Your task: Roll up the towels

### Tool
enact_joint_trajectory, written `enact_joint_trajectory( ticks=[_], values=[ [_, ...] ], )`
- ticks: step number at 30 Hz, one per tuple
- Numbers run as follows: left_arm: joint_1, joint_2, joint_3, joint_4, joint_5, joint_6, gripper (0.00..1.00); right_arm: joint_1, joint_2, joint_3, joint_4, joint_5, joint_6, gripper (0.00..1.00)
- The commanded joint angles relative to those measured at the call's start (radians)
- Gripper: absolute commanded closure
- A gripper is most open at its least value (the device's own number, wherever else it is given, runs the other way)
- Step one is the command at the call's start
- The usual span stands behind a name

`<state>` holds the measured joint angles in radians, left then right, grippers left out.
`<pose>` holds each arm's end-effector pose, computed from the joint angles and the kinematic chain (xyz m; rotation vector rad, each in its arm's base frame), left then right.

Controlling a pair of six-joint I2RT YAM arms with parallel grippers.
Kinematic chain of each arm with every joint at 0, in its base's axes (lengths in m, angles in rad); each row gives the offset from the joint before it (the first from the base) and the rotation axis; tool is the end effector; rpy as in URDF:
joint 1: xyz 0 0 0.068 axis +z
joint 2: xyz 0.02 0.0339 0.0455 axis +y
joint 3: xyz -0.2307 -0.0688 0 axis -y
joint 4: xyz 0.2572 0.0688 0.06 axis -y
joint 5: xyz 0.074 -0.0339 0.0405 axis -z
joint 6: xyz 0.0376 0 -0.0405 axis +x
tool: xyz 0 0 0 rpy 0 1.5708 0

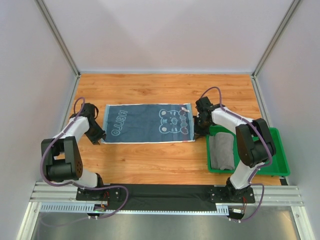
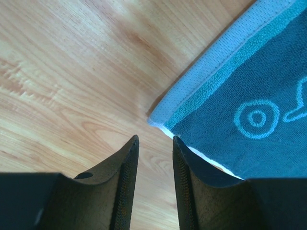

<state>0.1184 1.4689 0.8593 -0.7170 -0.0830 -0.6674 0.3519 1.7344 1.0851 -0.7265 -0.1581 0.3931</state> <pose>0.2665 0.0348 0.1368 -1.1178 2.6588 0.0193 0.2986 0.1159 0.1244 0.0386 2.9998 0.3281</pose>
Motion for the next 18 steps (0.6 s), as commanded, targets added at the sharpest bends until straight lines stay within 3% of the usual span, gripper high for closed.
enact_joint_trajectory(
  ticks=[1, 5, 11, 14, 18],
  values=[
    [0.004, 0.016, -0.013, 0.066, -0.029, -0.017, 0.58, -0.004, -0.009, 0.029, -0.011, 0.005, -0.020, 1.00],
    [0.004, 0.056, -0.009, 0.085, -0.038, -0.026, 0.59, -0.004, -0.009, 0.021, -0.013, 0.006, -0.022, 1.00],
    [0.004, 0.097, -0.025, 0.110, -0.066, -0.035, 0.68, -0.004, -0.013, 0.018, -0.016, 0.006, -0.025, 1.00],
    [0.004, 0.108, -0.020, 0.108, -0.080, -0.035, 0.79, -0.004, -0.013, 0.018, -0.017, 0.005, -0.023, 1.00],
    [0.004, 0.104, -0.017, 0.103, -0.067, -0.029, 1.00, -0.004, -0.018, 0.012, -0.017, 0.002, -0.023, 1.00]
  ],
)
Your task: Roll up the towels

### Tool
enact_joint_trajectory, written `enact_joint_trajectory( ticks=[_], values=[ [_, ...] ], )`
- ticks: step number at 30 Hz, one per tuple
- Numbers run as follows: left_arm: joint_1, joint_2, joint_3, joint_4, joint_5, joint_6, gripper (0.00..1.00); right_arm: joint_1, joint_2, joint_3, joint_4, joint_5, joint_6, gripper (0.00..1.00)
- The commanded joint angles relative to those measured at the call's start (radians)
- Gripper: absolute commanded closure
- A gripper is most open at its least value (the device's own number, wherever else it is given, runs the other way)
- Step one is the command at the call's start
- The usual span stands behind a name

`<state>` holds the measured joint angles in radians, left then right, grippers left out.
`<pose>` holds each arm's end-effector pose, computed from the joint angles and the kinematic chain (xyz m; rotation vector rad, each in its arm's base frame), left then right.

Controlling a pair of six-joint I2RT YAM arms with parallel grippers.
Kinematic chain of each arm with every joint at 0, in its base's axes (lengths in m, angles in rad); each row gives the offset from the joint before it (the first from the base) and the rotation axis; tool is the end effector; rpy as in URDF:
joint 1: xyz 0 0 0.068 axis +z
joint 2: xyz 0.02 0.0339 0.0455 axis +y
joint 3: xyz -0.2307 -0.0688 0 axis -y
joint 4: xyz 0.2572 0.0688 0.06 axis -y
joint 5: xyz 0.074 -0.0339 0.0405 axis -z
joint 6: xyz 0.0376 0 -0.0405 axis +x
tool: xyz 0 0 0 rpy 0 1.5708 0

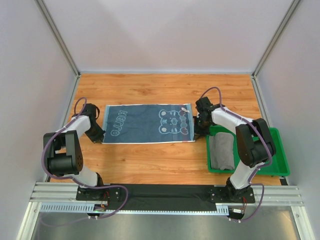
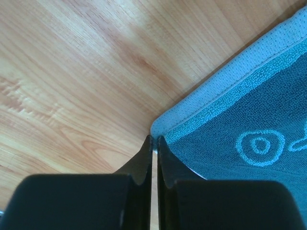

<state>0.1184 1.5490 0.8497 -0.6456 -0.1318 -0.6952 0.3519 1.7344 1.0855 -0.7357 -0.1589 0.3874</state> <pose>0.2728 0.0374 0.1161 -1.1620 2.6425 0.0895 0.2977 0.1157 0.1243 0.0310 3.0082 0.3248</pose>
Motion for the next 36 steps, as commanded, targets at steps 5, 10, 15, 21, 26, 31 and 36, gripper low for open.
enact_joint_trajectory(
  ticks=[5, 10, 15, 21, 26, 31, 36],
  values=[
    [0.004, -0.035, -0.003, -0.052, 0.046, 0.013, 1.00, -0.007, -0.053, -0.010, -0.007, -0.028, 0.004, 1.00],
    [0.004, -0.202, -0.031, -0.152, 0.112, 0.043, 1.00, -0.008, -0.136, -0.084, -0.014, -0.001, 0.037, 1.00],
    [-0.002, -0.291, -0.003, -0.238, 0.246, 0.123, 1.00, -0.010, -0.216, -0.113, -0.030, -0.033, 0.061, 1.00],
    [0.000, -0.366, 0.090, -0.305, 0.267, 0.163, 1.00, -0.022, -0.204, -0.043, -0.063, -0.094, 0.061, 1.00],
    [0.000, -0.340, 0.251, -0.362, 0.222, 0.223, 1.00, -0.068, -0.130, 0.086, -0.128, -0.094, 0.036, 1.00],
    [0.000, -0.239, 0.368, -0.388, 0.162, 0.246, 1.00, -0.099, -0.035, 0.266, -0.182, -0.091, 0.010, 1.00],
    [0.000, -0.119, 0.428, -0.356, 0.204, 0.247, 1.00, -0.099, 0.089, 0.402, -0.220, -0.110, 0.014, 1.00]
  ],
)
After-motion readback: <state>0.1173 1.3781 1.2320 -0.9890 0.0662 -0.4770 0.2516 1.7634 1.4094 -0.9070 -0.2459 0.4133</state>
